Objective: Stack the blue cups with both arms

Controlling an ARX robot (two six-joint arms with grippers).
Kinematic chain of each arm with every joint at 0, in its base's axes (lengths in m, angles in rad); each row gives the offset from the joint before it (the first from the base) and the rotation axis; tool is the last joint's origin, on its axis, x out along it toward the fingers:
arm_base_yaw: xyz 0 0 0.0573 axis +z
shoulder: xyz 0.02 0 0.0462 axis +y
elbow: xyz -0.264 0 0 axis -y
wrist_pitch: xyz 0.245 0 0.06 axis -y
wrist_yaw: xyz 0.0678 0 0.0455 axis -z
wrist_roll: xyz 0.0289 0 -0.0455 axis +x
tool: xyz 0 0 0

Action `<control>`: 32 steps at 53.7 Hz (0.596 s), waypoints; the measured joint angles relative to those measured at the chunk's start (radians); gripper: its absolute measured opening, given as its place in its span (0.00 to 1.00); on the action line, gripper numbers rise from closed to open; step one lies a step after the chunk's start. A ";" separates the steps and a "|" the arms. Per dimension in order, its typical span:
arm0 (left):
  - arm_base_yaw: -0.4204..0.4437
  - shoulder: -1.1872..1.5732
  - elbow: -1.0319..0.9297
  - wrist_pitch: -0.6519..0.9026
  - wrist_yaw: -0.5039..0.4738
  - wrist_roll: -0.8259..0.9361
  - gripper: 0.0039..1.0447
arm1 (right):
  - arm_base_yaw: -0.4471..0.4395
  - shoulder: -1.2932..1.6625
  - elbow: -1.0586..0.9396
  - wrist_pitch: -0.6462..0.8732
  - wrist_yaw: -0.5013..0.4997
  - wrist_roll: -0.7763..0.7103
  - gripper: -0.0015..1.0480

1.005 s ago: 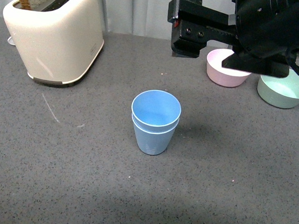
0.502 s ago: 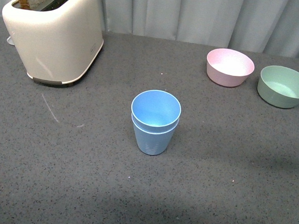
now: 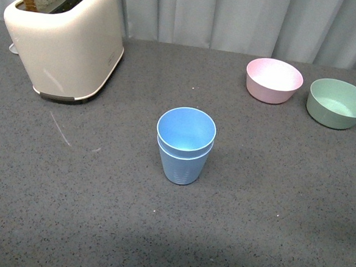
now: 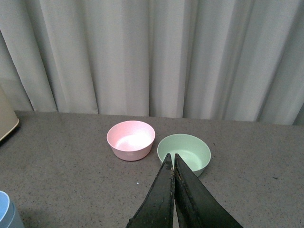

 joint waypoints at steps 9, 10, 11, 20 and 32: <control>0.000 0.000 0.000 0.000 0.000 0.000 0.94 | -0.050 -0.135 -0.032 -0.103 -0.066 0.000 0.01; 0.000 0.000 0.000 0.000 0.000 0.000 0.94 | -0.067 -0.153 -0.036 -0.117 -0.087 0.000 0.01; 0.000 0.000 0.000 0.000 0.000 0.000 0.94 | -0.074 -0.161 -0.038 -0.124 -0.092 0.000 0.01; 0.000 0.000 0.000 0.000 0.000 0.000 0.94 | -0.107 -0.314 -0.058 -0.252 -0.105 0.000 0.01; 0.000 0.000 0.000 0.000 0.000 0.000 0.94 | -0.108 -0.483 -0.069 -0.404 -0.105 0.000 0.01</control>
